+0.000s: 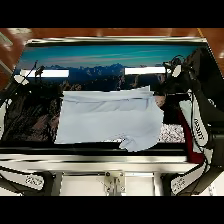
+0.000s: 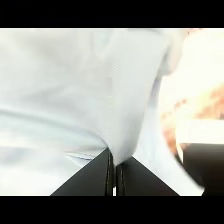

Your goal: Fold the shirts.

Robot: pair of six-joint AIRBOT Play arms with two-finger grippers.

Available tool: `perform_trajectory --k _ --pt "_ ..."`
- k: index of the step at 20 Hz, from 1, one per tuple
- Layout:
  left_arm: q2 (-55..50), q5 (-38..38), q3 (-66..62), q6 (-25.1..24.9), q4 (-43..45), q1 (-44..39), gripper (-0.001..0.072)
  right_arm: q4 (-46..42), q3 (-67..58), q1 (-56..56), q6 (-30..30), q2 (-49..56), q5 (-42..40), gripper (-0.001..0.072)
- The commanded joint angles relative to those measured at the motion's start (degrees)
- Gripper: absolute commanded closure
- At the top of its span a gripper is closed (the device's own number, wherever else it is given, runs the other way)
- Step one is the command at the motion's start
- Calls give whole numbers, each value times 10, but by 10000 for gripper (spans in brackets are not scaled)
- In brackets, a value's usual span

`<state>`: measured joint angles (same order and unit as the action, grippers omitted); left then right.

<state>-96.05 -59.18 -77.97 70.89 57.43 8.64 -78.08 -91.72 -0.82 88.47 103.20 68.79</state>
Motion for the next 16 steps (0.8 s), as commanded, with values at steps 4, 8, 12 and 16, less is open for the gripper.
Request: perform_trajectory --k 4,8,12,16 --pt "-36 -76 -3 81 59 3 672 20 63 -17 30 -2 31 656" --pt "-36 -67 -5 80 58 5 492 37 63 -18 34 -3 30 318" --pt "-30 -172 -64 80 63 39 255 10 62 0 -7 -58 81 131" --pt "28 -308 -89 38 63 119 237 -135 72 74 -16 -156 224 132"
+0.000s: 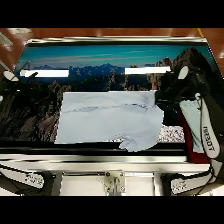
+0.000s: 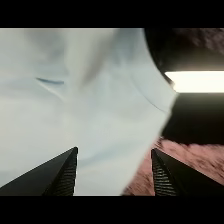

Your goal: Fold the shirts.

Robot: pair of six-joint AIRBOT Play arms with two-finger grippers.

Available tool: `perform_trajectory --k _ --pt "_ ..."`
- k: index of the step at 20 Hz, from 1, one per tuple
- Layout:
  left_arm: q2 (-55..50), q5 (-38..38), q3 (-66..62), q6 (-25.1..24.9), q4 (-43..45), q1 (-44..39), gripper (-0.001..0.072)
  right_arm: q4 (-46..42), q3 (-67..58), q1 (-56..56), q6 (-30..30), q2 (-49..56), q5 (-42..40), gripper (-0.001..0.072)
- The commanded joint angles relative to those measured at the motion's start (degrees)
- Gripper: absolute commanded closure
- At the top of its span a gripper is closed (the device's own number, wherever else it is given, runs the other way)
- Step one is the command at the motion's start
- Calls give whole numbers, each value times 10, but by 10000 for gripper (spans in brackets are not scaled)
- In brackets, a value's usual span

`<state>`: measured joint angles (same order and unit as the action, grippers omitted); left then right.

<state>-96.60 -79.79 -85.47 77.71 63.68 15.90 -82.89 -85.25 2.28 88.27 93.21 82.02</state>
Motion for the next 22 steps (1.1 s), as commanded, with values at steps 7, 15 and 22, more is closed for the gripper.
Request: perform_trajectory --k 7,15,22 --pt "199 -38 367 -101 -7 177 -3 160 301 195 -94 -227 23 131" --pt "200 94 475 -143 -88 148 1 190 341 194 -90 -236 -53 132" --pt "144 78 475 -142 -89 62 12 190 341 194 -85 -235 -56 132"
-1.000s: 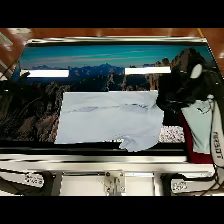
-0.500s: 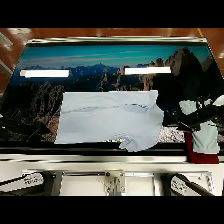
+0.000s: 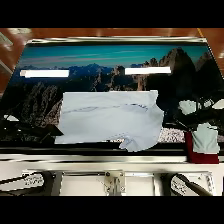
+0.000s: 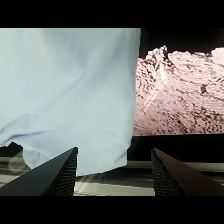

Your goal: Fold the shirts.

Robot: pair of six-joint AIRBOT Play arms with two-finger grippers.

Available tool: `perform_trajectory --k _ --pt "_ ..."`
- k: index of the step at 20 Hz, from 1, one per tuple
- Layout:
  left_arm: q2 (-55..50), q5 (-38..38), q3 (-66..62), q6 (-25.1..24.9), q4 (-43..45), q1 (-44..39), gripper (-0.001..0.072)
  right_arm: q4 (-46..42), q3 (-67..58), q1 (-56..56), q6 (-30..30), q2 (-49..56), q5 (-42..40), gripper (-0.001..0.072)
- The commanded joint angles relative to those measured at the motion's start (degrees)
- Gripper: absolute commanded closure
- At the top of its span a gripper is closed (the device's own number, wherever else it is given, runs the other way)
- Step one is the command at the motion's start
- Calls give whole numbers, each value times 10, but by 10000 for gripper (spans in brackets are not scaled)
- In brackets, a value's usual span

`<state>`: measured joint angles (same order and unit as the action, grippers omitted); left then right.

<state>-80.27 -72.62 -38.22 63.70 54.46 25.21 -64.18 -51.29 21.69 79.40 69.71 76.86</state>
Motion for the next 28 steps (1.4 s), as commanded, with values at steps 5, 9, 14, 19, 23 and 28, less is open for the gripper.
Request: perform_trajectory --k 5,9,14,19,23,28 --pt "-23 31 1 3 -57 -42 666 -4 22 0 18 -1 11 132" --pt "-21 17 0 -3 -61 -42 671 40 109 0 -14 -10 26 132" --pt "-21 8 0 -11 -61 -42 671 60 216 0 -9 -51 -52 131" --pt "-21 10 0 -16 -81 -42 671 141 274 -6 -32 -50 -144 132" --pt "-21 15 -1 -15 -85 -42 671 106 289 -128 19 -44 -224 253" --pt "-3 24 -15 -31 -86 -42 672 99 237 -158 -11 -57 -185 656"
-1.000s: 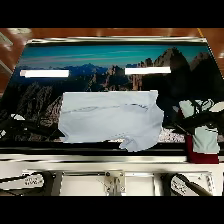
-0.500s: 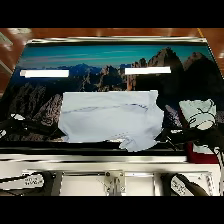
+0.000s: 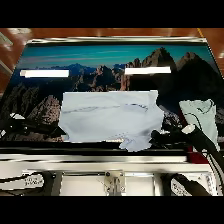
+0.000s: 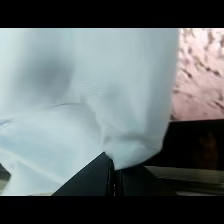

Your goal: Fold the shirts.

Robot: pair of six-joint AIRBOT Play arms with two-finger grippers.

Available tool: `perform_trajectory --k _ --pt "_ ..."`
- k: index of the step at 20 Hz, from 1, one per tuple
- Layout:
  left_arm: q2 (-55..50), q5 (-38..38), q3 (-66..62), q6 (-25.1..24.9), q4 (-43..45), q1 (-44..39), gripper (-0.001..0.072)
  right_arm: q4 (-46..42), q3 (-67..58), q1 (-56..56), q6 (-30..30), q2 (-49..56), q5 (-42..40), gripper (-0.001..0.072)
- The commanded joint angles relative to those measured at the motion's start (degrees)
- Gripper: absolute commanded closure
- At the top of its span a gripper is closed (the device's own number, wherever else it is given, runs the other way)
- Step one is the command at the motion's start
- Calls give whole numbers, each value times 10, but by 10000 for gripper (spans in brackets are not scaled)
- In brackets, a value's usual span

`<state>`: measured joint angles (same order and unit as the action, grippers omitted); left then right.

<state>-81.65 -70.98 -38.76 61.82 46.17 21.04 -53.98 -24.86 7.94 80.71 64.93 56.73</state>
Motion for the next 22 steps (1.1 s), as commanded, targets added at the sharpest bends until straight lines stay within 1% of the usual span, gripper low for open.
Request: perform_trajectory --k 1,2,4,7,9,11,14,17,19,20,21,22 --pt "24 6 -23 -35 -14 0 672 -1 -53 -21 -38 -22 30 656" --pt "42 6 -41 -49 -28 0 672 -1 -81 -21 -41 -34 34 657" --pt "68 14 -89 -47 -38 0 672 -1 -145 -21 -32 -52 -1 657" --pt "70 40 -170 -9 -38 -2 673 0 -231 -21 -13 -35 -82 658" --pt "63 85 -206 0 -38 -8 672 9 -282 -21 -13 4 -104 658" --pt "35 117 -241 11 -38 -20 672 10 -331 -21 -13 60 -111 658" --pt "-40 118 -301 38 -38 -38 670 19 -391 -21 -13 151 -117 658" --pt "-117 119 -352 63 -38 -52 664 27 -419 -21 -13 224 -134 657" --pt "-158 119 -376 84 -38 -59 577 27 -420 -21 -13 259 -148 656" --pt "-175 118 -385 96 -38 -61 512 27 -420 -21 -13 276 -149 656" --pt "-186 118 -390 112 -38 -61 458 27 -420 -21 -13 289 -148 627" --pt "-194 119 -390 127 -38 -62 366 27 -420 -21 -13 299 -148 477"
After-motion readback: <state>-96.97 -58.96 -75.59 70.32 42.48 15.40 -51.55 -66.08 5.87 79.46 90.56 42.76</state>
